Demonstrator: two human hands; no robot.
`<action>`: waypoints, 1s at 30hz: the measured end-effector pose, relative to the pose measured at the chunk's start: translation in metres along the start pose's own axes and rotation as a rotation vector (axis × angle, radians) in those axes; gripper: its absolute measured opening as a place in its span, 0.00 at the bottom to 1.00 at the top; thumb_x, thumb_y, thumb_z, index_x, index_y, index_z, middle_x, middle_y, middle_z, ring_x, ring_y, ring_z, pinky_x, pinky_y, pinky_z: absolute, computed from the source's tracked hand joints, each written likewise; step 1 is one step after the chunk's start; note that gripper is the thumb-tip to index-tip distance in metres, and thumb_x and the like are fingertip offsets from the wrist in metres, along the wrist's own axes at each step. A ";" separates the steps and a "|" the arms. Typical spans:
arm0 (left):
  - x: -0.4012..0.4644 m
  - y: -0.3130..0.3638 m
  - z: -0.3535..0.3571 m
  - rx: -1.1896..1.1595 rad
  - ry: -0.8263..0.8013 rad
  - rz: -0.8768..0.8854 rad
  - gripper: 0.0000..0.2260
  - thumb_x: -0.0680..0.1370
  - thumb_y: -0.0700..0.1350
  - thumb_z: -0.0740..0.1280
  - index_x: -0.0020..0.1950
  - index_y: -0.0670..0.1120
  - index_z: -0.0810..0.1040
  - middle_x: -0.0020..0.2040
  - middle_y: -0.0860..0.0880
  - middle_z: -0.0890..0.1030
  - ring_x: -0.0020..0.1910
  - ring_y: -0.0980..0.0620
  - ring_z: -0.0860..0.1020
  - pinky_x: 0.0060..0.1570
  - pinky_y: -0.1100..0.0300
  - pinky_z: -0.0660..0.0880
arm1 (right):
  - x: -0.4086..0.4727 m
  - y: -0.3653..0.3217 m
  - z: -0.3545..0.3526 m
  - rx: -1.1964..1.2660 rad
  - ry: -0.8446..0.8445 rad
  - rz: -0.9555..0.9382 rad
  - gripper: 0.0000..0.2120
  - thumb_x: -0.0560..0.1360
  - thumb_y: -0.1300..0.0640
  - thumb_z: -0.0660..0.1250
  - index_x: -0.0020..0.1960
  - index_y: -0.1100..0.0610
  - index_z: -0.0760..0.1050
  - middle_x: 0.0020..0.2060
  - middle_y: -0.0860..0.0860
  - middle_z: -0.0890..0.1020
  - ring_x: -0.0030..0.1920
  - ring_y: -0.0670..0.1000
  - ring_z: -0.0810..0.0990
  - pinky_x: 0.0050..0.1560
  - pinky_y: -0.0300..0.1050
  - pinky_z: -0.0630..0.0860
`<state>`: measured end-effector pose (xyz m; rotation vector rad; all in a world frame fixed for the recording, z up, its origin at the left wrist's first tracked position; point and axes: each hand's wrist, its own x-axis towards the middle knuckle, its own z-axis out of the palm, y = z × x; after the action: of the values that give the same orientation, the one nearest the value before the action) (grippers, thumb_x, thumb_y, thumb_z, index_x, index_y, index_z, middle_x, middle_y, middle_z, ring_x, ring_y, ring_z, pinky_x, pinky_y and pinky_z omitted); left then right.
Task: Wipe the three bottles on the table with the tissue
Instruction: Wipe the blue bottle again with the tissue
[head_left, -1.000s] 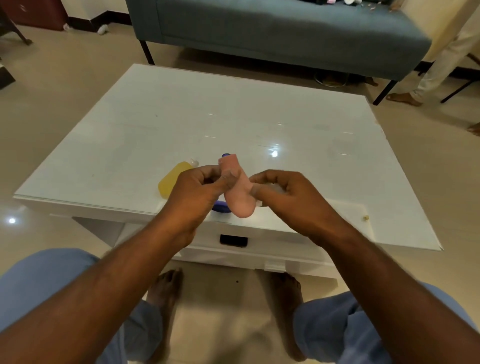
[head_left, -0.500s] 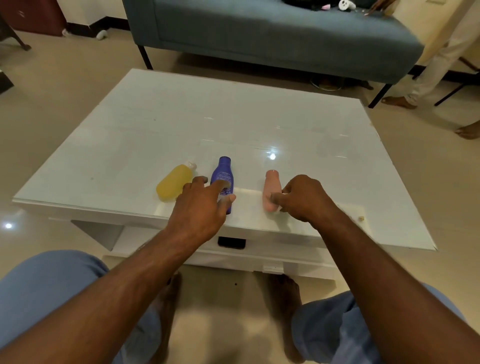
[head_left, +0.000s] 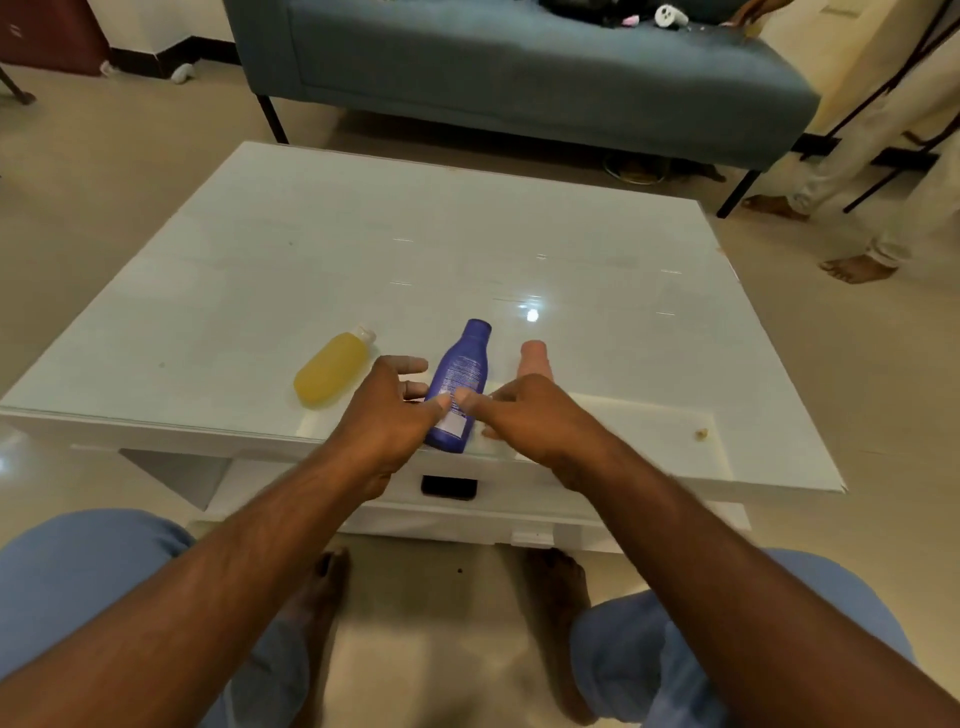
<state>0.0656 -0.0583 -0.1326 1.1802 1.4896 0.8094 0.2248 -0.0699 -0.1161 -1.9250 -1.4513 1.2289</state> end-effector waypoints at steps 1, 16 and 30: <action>-0.001 0.000 0.001 -0.014 -0.020 0.014 0.25 0.77 0.43 0.73 0.71 0.50 0.68 0.62 0.46 0.78 0.55 0.47 0.81 0.48 0.55 0.82 | -0.001 -0.001 0.002 0.032 -0.015 0.013 0.25 0.80 0.45 0.72 0.66 0.50 0.61 0.59 0.51 0.80 0.56 0.54 0.85 0.53 0.48 0.85; -0.009 0.025 -0.032 0.130 0.031 0.271 0.13 0.79 0.52 0.68 0.62 0.51 0.79 0.54 0.52 0.84 0.52 0.52 0.83 0.50 0.55 0.80 | -0.002 -0.007 -0.022 -0.039 0.019 -0.261 0.20 0.77 0.43 0.75 0.64 0.52 0.83 0.64 0.47 0.81 0.60 0.48 0.82 0.60 0.46 0.81; -0.022 0.017 -0.019 0.539 0.068 0.500 0.18 0.76 0.53 0.72 0.65 0.49 0.79 0.58 0.49 0.82 0.53 0.53 0.77 0.51 0.59 0.72 | -0.011 -0.009 -0.020 0.034 0.281 -0.715 0.07 0.77 0.63 0.74 0.53 0.57 0.86 0.49 0.49 0.88 0.51 0.48 0.85 0.52 0.42 0.84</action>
<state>0.0519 -0.0726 -0.1056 1.9988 1.5369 0.7978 0.2359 -0.0733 -0.0950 -1.2884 -1.7172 0.6190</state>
